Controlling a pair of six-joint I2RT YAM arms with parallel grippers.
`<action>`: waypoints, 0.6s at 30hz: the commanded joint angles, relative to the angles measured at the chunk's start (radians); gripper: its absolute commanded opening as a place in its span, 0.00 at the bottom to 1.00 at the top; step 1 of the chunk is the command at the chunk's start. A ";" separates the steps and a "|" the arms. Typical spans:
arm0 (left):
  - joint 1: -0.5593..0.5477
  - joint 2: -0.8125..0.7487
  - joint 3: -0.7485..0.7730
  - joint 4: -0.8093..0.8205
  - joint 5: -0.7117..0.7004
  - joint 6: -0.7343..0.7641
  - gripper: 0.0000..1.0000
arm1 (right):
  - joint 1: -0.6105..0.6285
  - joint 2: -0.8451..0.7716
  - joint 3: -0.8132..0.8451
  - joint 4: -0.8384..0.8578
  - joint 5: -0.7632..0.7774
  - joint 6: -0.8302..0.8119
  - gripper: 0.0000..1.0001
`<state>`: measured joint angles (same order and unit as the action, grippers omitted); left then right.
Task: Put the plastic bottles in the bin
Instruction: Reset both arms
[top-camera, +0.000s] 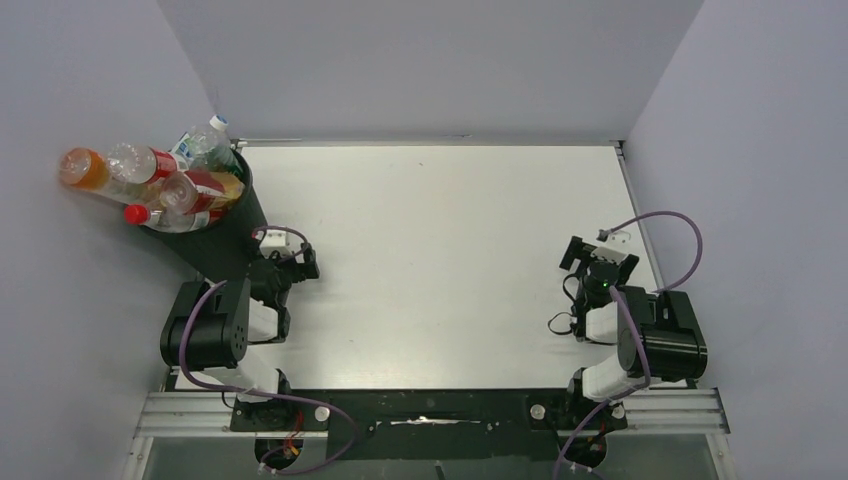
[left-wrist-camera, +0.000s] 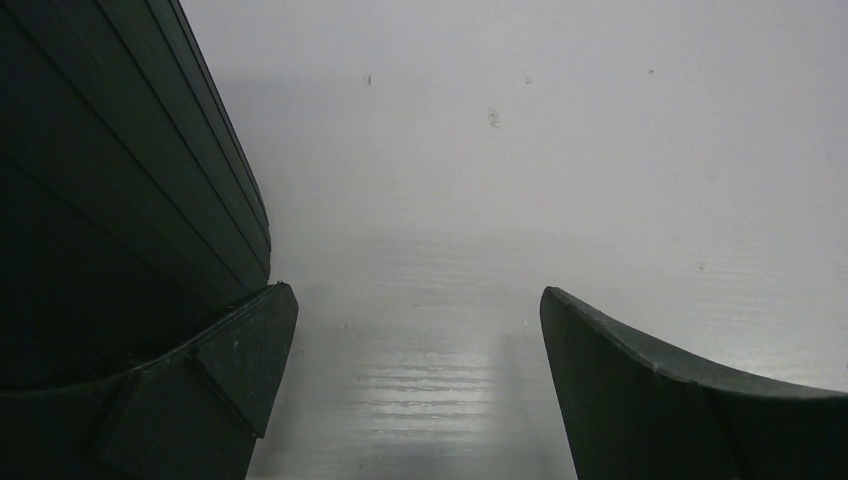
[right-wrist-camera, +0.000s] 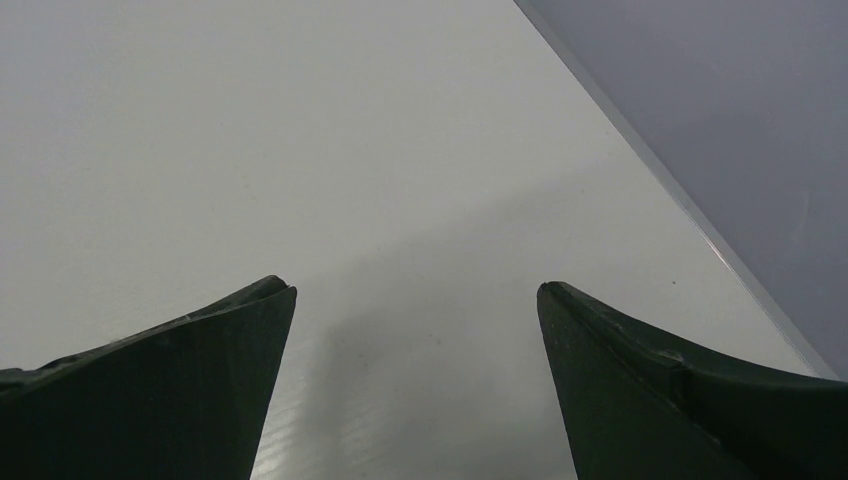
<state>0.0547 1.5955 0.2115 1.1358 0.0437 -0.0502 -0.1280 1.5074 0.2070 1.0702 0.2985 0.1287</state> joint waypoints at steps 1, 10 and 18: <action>0.019 0.004 0.001 0.146 0.018 -0.013 0.95 | 0.011 0.007 -0.051 0.232 -0.005 -0.032 0.98; 0.019 0.002 0.003 0.142 0.009 -0.011 0.95 | 0.009 0.021 0.025 0.116 -0.080 -0.063 0.98; 0.019 0.003 0.003 0.142 0.009 -0.011 0.95 | 0.007 0.025 0.026 0.121 -0.085 -0.062 0.98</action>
<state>0.0601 1.5993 0.2096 1.1778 0.0612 -0.0521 -0.1127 1.5352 0.2089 1.1343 0.2188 0.0822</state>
